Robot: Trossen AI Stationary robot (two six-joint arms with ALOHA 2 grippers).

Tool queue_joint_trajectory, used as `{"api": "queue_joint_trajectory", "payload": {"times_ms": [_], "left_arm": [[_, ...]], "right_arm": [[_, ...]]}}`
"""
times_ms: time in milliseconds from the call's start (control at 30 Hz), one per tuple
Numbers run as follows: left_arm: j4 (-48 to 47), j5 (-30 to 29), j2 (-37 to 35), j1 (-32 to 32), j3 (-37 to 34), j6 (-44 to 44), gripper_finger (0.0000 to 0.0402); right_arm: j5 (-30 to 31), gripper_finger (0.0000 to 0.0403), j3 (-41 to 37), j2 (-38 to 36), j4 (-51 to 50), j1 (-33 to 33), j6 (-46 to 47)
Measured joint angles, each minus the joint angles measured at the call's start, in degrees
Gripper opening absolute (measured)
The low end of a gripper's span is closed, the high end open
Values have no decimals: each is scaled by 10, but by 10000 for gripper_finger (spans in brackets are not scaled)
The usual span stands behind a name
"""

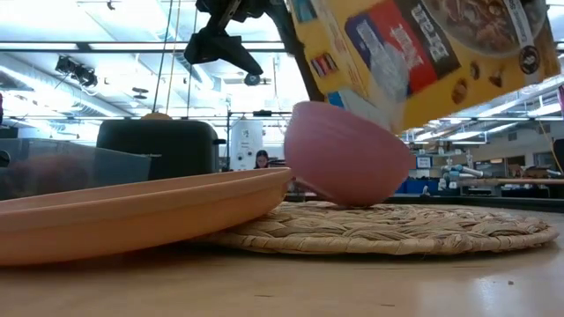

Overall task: Arrange a breakfast setting
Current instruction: Pour the cereal from the yellow cereal box into the pink bowl

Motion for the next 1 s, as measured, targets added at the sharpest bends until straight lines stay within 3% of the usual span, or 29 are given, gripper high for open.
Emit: {"api": "queue_joint_trajectory", "payload": {"times_ms": [1000], "left_arm": [[1,0,0,0,0,-7,306]], "right_arm": [[0,248,10,0,-1,0,-1]]}}
